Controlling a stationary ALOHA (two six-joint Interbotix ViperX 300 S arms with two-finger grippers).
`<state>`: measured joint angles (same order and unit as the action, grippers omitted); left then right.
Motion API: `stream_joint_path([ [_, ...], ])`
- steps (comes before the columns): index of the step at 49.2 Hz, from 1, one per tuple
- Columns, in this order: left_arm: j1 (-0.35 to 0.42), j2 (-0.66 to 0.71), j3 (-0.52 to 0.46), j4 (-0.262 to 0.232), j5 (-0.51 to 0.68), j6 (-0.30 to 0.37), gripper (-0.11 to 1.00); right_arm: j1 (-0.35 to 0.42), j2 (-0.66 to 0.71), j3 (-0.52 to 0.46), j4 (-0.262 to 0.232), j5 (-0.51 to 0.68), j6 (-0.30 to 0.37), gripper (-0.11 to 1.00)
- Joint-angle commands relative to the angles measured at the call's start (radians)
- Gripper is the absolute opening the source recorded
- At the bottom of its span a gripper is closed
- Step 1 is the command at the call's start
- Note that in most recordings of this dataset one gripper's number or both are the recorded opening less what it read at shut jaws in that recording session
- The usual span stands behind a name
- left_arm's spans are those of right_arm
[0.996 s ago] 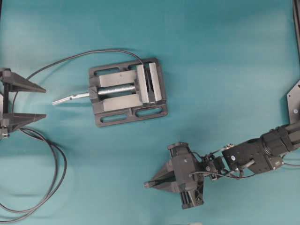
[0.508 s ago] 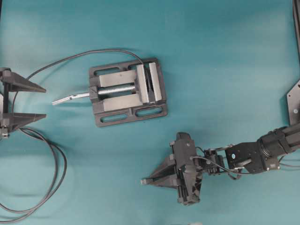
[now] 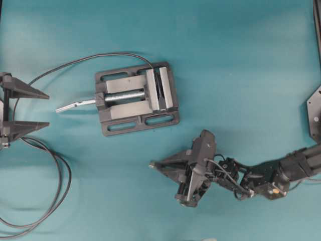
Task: Insert the USB cable into the fixed female connector.
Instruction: 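Carry the USB plug with the right gripper toward the vise port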
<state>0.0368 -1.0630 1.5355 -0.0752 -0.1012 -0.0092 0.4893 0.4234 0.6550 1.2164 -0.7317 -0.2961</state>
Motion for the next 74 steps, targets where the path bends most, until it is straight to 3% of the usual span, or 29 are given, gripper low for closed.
stream_joint_path([
  [1, 0.002, 0.005, -0.011, 0.002, -0.008, 0.003, 1.00, 0.021, -0.005, -0.032, 0.195, -0.057, -0.089, 0.20],
  [5, 0.002, 0.005, -0.011, 0.003, -0.008, 0.003, 1.00, 0.048, 0.008, -0.066, 0.342, -0.114, -0.184, 0.20],
  [11, 0.002, 0.005, -0.011, 0.002, -0.008, 0.003, 1.00, 0.080, 0.044, -0.140, 0.522, -0.245, -0.293, 0.20],
  [17, 0.002, 0.005, -0.011, 0.003, -0.008, 0.003, 1.00, 0.094, 0.086, -0.212, 0.627, -0.344, -0.331, 0.20],
  [26, 0.002, 0.005, -0.011, 0.003, -0.008, 0.003, 1.00, 0.094, 0.146, -0.314, 0.727, -0.451, -0.341, 0.20],
  [34, 0.002, 0.005, -0.011, 0.003, -0.008, 0.003, 1.00, 0.092, 0.183, -0.379, 0.778, -0.561, -0.344, 0.20],
  [50, 0.002, 0.005, -0.011, 0.003, -0.008, 0.003, 1.00, 0.077, 0.225, -0.457, 0.844, -0.641, -0.347, 0.20],
  [74, 0.002, 0.005, -0.011, 0.003, -0.008, 0.003, 1.00, 0.064, 0.233, -0.523, 0.851, -0.744, -0.353, 0.20],
])
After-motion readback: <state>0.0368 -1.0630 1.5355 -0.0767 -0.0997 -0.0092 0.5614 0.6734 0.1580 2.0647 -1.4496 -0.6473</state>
